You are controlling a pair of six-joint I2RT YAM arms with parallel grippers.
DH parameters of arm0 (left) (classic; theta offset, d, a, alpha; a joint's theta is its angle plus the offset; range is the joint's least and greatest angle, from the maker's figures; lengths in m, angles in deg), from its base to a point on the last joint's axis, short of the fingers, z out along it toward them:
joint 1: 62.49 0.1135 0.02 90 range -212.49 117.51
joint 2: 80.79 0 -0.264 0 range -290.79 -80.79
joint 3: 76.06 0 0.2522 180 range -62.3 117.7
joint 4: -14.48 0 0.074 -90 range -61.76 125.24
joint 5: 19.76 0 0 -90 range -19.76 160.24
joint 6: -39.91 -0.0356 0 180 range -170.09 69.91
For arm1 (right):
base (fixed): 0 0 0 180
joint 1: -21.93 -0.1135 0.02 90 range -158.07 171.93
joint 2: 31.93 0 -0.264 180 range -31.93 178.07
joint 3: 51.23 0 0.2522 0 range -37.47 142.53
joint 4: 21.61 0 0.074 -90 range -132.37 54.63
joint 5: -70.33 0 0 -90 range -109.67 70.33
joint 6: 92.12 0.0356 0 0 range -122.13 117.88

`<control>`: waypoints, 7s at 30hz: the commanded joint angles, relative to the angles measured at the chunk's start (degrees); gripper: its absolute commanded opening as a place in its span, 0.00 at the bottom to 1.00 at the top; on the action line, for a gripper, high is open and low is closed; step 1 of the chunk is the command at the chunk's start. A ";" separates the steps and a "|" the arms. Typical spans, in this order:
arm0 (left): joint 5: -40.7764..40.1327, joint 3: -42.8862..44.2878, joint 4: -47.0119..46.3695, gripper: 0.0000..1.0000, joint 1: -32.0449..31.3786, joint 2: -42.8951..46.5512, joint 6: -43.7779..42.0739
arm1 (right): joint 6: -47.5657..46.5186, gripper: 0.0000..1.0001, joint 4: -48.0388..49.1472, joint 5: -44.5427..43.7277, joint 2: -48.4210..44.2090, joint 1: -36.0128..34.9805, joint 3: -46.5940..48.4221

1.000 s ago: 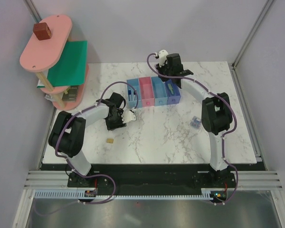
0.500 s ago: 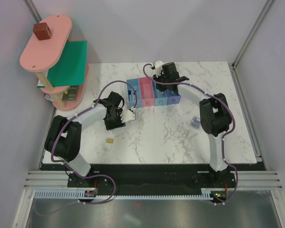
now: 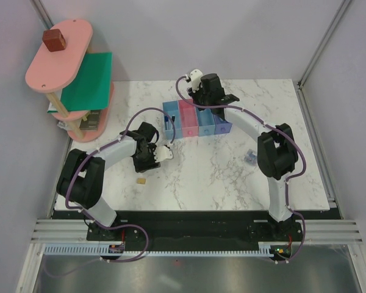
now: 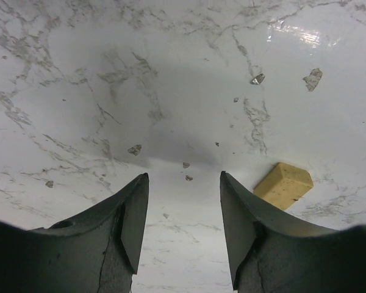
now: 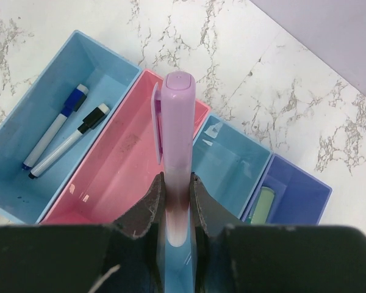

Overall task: Sort the stationery into containers
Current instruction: Place the stationery in the storage box, then pick up the stationery from the center of the board, then move the storage box to the center of the board, then place the stationery in the storage box, then pick up the stationery from the corner of the board.

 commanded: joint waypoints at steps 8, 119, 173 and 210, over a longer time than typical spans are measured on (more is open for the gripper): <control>0.81 -0.40 -0.30 0.57 -0.05 -1.76 0.66 | 1.75 0.09 2.89 0.74 -0.11 -2.25 1.33; 27.09 72.55 -16.46 0.02 -12.17 -39.90 29.14 | -7.04 0.98 -7.49 -14.90 -31.84 32.28 -41.37; 5.74 63.50 -31.05 0.82 -17.80 -40.17 26.50 | -6.07 0.17 -10.03 3.99 -19.44 41.87 -41.29; -4.64 17.89 -12.62 0.98 -17.01 5.09 16.75 | 7.63 0.04 -16.27 10.94 -20.42 23.34 -8.10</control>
